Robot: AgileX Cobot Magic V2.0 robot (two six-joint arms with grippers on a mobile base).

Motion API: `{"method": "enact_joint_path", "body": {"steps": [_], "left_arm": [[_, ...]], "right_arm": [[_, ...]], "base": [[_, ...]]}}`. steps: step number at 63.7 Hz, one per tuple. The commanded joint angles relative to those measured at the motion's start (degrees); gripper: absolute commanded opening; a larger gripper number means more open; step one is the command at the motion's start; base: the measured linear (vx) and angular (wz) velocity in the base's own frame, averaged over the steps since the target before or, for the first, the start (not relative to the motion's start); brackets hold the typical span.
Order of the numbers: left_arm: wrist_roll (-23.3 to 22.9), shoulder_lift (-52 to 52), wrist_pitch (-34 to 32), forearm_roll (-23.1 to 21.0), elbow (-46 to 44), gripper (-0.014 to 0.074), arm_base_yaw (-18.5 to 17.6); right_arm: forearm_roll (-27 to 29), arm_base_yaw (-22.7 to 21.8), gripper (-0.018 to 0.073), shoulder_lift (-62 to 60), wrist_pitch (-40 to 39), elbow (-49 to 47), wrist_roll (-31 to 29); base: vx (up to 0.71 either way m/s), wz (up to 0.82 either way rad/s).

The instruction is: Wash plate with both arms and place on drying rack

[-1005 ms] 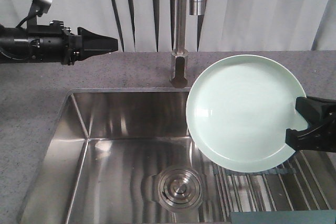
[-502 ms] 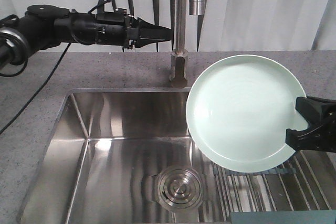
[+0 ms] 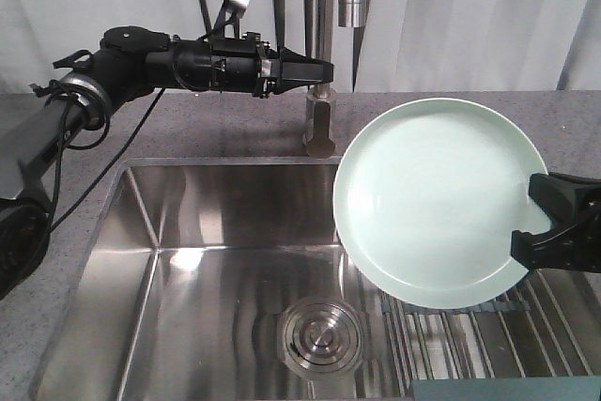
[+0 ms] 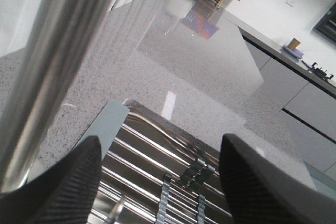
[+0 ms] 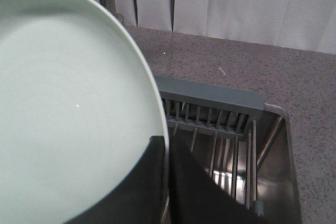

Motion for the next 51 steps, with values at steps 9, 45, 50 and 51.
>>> {"method": "enact_joint_path", "body": {"steps": [9,45,50,51], "left_arm": [[-0.8,-3.5,1.9,-3.6,-2.1,0.0471,-0.4],[-2.5,-3.5,2.0,1.4,-2.1,0.0471,-2.7],[-2.5,-3.5,1.6,1.4,-2.1,0.0471,-2.7],[-2.5,-3.5,1.5,1.4,-2.1,0.0471,-2.7]], "right_arm": [[-0.3,-0.3,-0.0005,-0.4,-4.7,-1.7,-0.4],[-0.3,-0.3,-0.0005,-0.4,-4.7,-1.7,-0.4],[-0.3,-0.3,-0.0005,-0.4,-4.7,-1.7,-0.4],[-0.3,-0.3,-0.0005,-0.4,-4.7,-1.7,-0.4]], "base": [[0.0,0.0],[0.0,0.0],[0.0,0.0],[0.0,0.0]]}}
